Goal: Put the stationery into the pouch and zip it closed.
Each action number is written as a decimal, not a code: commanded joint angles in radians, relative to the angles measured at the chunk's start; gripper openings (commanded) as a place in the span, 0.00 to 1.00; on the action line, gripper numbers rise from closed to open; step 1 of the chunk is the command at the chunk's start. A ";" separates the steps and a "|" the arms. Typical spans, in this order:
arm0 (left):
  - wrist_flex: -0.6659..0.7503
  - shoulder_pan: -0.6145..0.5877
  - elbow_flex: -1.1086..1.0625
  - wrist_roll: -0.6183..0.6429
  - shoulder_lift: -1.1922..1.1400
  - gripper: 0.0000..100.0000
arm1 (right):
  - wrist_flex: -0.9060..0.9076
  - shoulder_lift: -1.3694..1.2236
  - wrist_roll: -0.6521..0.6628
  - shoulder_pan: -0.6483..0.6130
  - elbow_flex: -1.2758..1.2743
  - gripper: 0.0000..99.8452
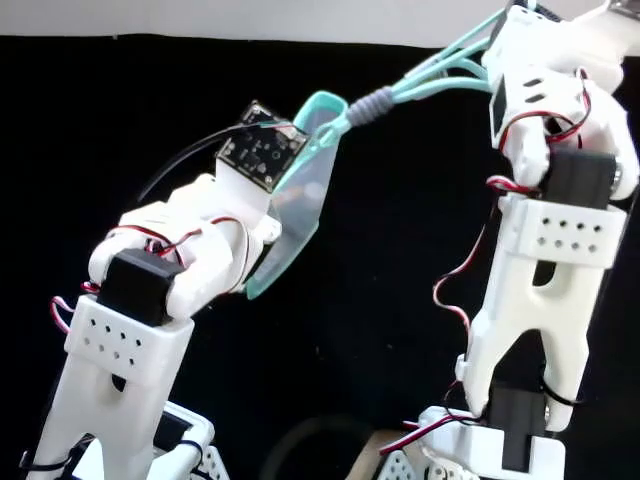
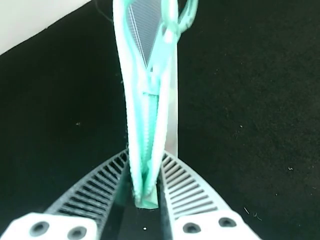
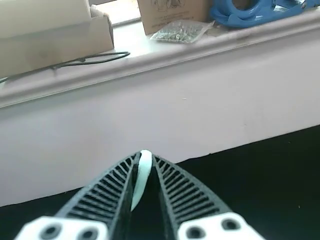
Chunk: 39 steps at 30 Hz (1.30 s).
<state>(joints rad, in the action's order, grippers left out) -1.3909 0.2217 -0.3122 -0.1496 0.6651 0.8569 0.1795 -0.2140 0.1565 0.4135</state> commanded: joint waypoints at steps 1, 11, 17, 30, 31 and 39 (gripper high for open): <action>-0.066 -0.053 -0.016 -0.006 -0.004 0.01 | -0.140 0.007 -0.005 0.097 -0.035 0.01; -0.066 -0.053 -0.021 -0.006 -0.004 0.01 | -0.452 0.007 -0.005 0.130 -0.213 0.01; -0.066 -0.053 -0.021 -0.006 -0.004 0.01 | -0.636 0.007 -0.003 0.160 -0.320 0.01; -0.066 -0.050 -0.021 -0.006 -0.001 0.01 | -0.725 0.012 -0.003 0.165 -0.358 0.07; -0.066 -0.050 -0.021 -0.006 -0.001 0.01 | -0.723 0.013 -0.005 0.159 -0.361 0.11; -0.058 -0.051 -0.007 -0.006 0.002 0.01 | -0.588 0.019 -0.005 0.127 -0.340 0.24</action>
<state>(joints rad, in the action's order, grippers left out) -1.4354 0.1880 -0.3291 -0.1527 0.6682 0.2524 0.1780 -0.2171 0.2746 0.0437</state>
